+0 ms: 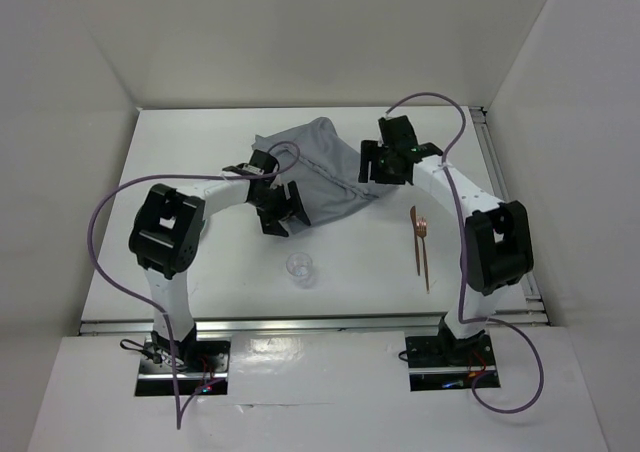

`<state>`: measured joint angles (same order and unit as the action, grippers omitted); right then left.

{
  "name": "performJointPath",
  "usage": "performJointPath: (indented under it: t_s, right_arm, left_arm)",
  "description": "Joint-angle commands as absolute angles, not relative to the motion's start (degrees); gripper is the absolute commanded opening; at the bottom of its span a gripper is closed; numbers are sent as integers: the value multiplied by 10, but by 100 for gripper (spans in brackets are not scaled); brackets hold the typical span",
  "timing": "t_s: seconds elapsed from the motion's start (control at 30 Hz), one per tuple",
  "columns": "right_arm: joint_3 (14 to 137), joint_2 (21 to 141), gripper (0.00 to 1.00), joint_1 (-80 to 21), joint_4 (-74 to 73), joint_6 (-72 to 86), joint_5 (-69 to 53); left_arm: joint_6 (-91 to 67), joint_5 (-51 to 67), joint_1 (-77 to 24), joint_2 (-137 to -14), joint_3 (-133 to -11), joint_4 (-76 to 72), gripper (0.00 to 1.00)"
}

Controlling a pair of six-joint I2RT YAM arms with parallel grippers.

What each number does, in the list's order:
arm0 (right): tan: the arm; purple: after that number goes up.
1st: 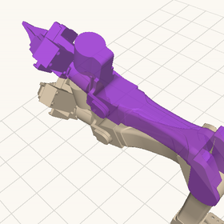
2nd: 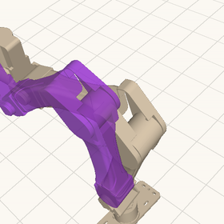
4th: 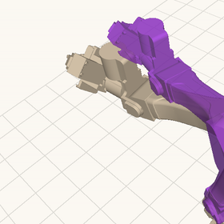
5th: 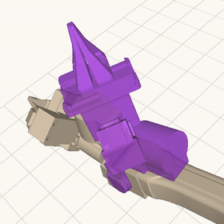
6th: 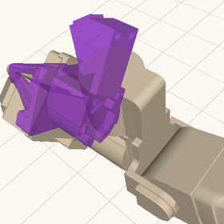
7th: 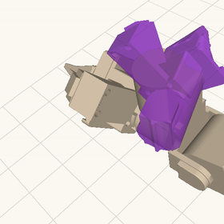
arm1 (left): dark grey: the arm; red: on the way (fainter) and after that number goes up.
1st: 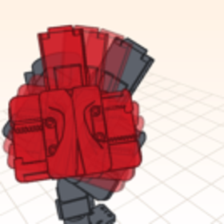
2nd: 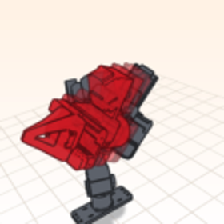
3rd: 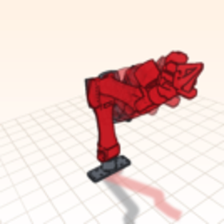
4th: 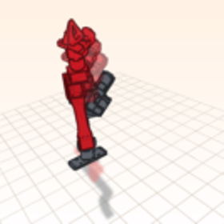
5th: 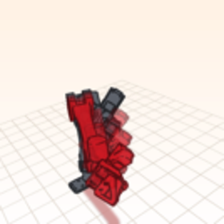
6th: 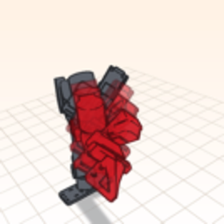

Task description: Set the dinner table for one person

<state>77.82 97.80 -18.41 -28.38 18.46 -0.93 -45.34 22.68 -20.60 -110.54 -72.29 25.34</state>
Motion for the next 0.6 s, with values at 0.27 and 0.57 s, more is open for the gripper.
performJointPath:
  t_s: [0.27, 0.57]
  right_arm:
    - [807, 1007, 77, -197, -319, 111, 71]
    - [799, 1029, 73, -231, -266, 8, 104]
  left_arm:
    - [-497, 174, -230, -1151, -745, 258, 77]
    - [-457, 79, -201, -1151, -798, 329, 0]
